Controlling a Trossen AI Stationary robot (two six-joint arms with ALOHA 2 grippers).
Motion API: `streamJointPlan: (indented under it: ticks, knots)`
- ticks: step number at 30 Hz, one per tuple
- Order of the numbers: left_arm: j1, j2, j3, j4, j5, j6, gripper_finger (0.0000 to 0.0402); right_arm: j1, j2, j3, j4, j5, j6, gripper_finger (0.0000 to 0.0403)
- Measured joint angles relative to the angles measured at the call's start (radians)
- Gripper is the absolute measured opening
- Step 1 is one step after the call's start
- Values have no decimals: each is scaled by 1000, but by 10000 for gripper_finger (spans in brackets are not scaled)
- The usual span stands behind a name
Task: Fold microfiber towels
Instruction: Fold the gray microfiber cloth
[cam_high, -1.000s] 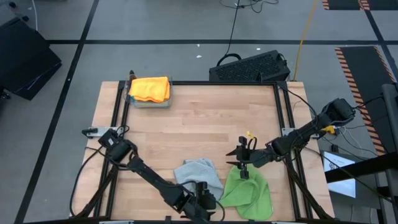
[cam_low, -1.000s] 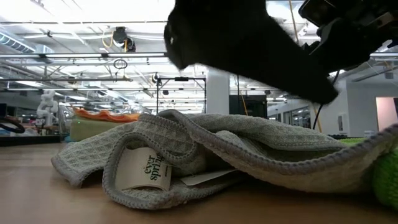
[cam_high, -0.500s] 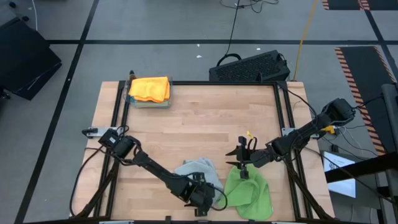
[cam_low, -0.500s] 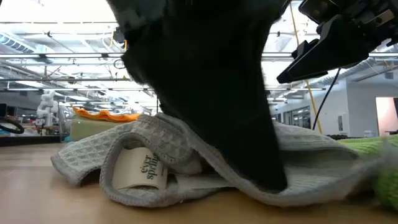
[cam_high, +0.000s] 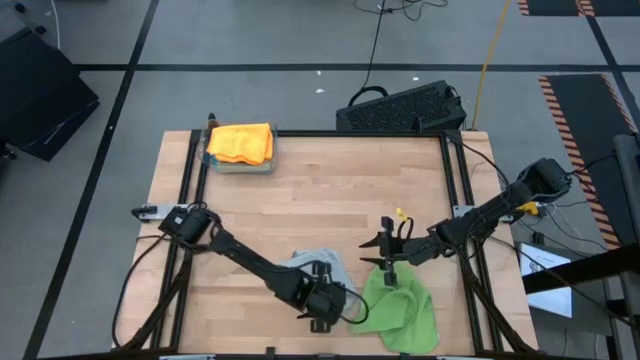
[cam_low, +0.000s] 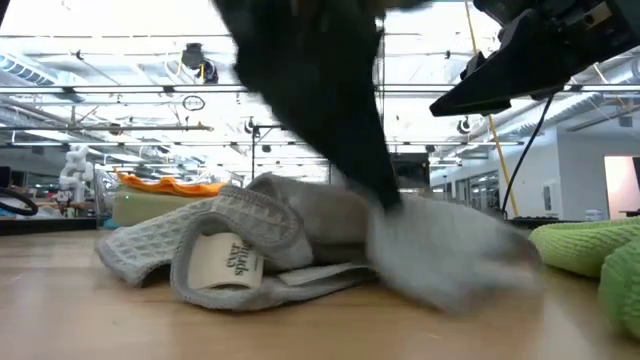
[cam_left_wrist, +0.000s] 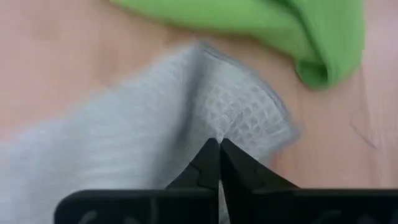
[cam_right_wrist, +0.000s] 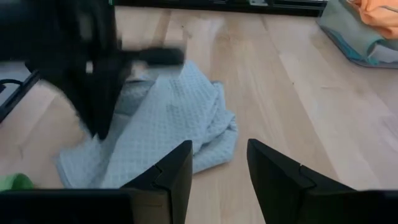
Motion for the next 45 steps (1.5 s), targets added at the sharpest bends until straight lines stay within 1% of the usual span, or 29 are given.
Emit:
streamJointPlan:
  ticks: [5,9,11,14,16,18,20,21,24,26,28,30,31,33,35,38,40,43,45]
  knots:
    - [-1,-94,2,-104,-151,27,6,17,0,0,3,1,20,144]
    - [0,-146,1,-168,-221,27,4,37,0,-10,17,1,39,144]
    - [1,-163,3,-173,-242,27,5,48,0,-29,39,1,53,144]
    - [-3,-173,2,-183,-268,39,3,73,0,-67,100,26,70,144]
    - [-7,-187,2,-177,-313,47,4,92,2,-89,142,28,74,144]
    - [-8,-211,1,-155,-354,54,4,115,25,-98,203,75,64,144]
    - [-3,-239,2,-104,-386,79,3,139,62,-100,280,156,8,149]
    - [1,-250,2,-79,-406,96,3,141,91,-98,343,179,-27,155]
    - [22,-265,3,31,-472,156,5,118,182,-75,541,174,-143,182]
    - [42,-273,2,74,-481,211,5,94,238,-42,657,176,-221,205]
    - [69,-275,3,125,-485,248,3,68,273,-25,705,177,-294,226]
    - [100,-274,3,144,-455,269,3,38,297,-9,706,178,-337,240]
    - [114,-274,3,151,-420,281,4,27,296,-10,693,178,-354,243]
    - [130,-274,3,148,-381,290,5,11,292,-11,672,180,-369,244]
    - [130,-274,3,144,-372,305,3,6,277,-18,614,172,-372,233]
    - [118,-274,3,138,-377,359,4,8,243,-20,513,165,-346,199]
    - [110,-282,3,132,-417,378,5,13,212,-21,437,148,-317,167]
    - [108,-300,3,118,-473,374,3,22,176,-21,358,99,-268,109]
    - [103,-319,3,50,-531,337,3,31,158,-21,318,70,-259,68]
